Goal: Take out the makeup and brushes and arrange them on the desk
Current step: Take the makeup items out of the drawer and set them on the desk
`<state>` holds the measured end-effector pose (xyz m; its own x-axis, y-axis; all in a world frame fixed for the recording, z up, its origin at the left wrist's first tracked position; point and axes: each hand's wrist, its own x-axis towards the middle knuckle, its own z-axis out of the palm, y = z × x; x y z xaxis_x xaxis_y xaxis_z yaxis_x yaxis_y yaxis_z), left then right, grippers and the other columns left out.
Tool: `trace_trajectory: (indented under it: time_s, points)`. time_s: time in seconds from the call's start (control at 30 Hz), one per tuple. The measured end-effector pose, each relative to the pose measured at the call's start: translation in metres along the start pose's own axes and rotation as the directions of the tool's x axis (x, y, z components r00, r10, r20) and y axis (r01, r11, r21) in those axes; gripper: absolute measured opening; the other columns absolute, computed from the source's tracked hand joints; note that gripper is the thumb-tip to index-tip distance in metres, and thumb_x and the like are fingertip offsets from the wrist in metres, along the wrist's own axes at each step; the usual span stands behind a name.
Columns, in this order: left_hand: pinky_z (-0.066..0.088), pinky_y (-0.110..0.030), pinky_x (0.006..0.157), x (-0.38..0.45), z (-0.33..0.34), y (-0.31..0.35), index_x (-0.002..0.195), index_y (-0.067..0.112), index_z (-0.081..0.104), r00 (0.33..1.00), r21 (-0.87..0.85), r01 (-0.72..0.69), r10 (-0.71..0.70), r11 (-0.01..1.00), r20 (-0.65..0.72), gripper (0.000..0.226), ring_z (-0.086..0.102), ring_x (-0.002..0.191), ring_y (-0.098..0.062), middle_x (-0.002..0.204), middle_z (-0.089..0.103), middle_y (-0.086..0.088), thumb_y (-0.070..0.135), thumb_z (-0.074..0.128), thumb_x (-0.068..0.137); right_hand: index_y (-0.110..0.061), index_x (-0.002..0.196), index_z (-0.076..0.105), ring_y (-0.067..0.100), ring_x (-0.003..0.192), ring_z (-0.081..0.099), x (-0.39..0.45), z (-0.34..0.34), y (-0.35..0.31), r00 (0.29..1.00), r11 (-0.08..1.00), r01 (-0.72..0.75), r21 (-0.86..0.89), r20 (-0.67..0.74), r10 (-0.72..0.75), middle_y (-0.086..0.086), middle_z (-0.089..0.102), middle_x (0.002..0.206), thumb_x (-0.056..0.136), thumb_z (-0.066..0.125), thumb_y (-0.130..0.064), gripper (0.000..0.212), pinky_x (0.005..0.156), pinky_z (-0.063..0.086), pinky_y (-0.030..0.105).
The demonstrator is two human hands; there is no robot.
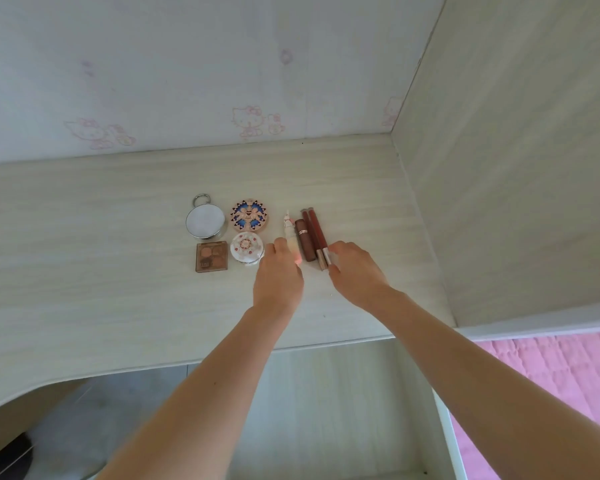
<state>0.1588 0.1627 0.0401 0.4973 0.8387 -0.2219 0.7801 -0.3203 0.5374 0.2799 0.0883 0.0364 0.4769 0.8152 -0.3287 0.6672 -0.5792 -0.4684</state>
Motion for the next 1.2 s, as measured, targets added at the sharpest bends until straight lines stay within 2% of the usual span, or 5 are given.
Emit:
trace_trajectory:
  time_s: [0.33, 0.6, 0.83, 1.07, 1.2]
  points:
    - [0.043, -0.032, 0.086, -0.100, 0.015, -0.036, 0.127, 0.011, 0.050, 0.995, 0.073, -0.065, 0.070, 0.995, -0.066, 0.034, 0.043, 0.119, -0.021, 0.120, 0.056, -0.005, 0.009, 0.046, 0.093, -0.014, 0.139, 0.039, 0.021, 0.130, 0.039, -0.088, 0.009, 0.027, 0.987, 0.980, 0.150, -0.127, -0.037, -0.156, 0.005, 0.046, 0.138, 0.095, 0.044, -0.013, 0.045, 0.097, 0.043, 0.034]
    - [0.042, -0.030, 0.100, -0.219, 0.058, -0.055, 0.131, 0.011, 0.051, 0.997, 0.020, -0.044, 0.045, 0.999, -0.057, 0.035, 0.046, 0.125, -0.019, 0.129, 0.055, -0.006, 0.023, 0.048, 0.098, -0.011, 0.135, 0.044, 0.022, 0.127, 0.042, -0.185, 0.044, 0.071, 0.968, 0.959, 0.247, -0.137, -0.019, -0.252, 0.005, 0.049, 0.133, 0.092, 0.046, -0.010, 0.043, 0.093, 0.043, 0.031]
    - [0.037, -0.027, 0.101, -0.290, 0.096, -0.082, 0.133, 0.013, 0.049, 0.986, 0.106, -0.073, 0.055, 0.992, 0.160, 0.039, 0.044, 0.126, -0.016, 0.132, 0.053, -0.002, 0.033, 0.040, 0.100, -0.010, 0.137, 0.044, 0.022, 0.129, 0.042, -0.263, 0.096, 0.104, 0.923, 0.892, 0.382, -0.242, 0.152, -0.354, 0.007, 0.051, 0.133, 0.095, 0.045, -0.015, 0.043, 0.109, 0.029, 0.027]
    - [0.025, -0.029, 0.111, -0.333, 0.122, -0.116, 0.139, 0.018, 0.043, 0.920, 0.212, -0.207, 0.117, 0.955, 0.373, 0.052, 0.040, 0.130, -0.015, 0.140, 0.048, 0.003, 0.049, 0.040, 0.097, -0.012, 0.142, 0.034, 0.020, 0.134, 0.035, -0.301, 0.143, 0.115, 0.899, 0.903, 0.349, -0.253, 0.364, -0.245, 0.004, 0.043, 0.141, 0.098, 0.043, -0.040, 0.052, 0.111, 0.024, 0.028]
    - [0.013, -0.033, 0.118, -0.342, 0.130, -0.128, 0.143, 0.023, 0.035, 0.907, 0.293, -0.276, 0.147, 0.915, 0.394, 0.054, 0.036, 0.135, -0.011, 0.145, 0.042, 0.007, 0.042, 0.049, 0.094, -0.014, 0.144, 0.028, 0.022, 0.134, 0.036, -0.308, 0.160, 0.122, 0.883, 0.897, 0.321, -0.305, 0.439, -0.166, 0.004, 0.041, 0.144, 0.094, 0.050, -0.044, 0.063, 0.114, 0.025, 0.035]
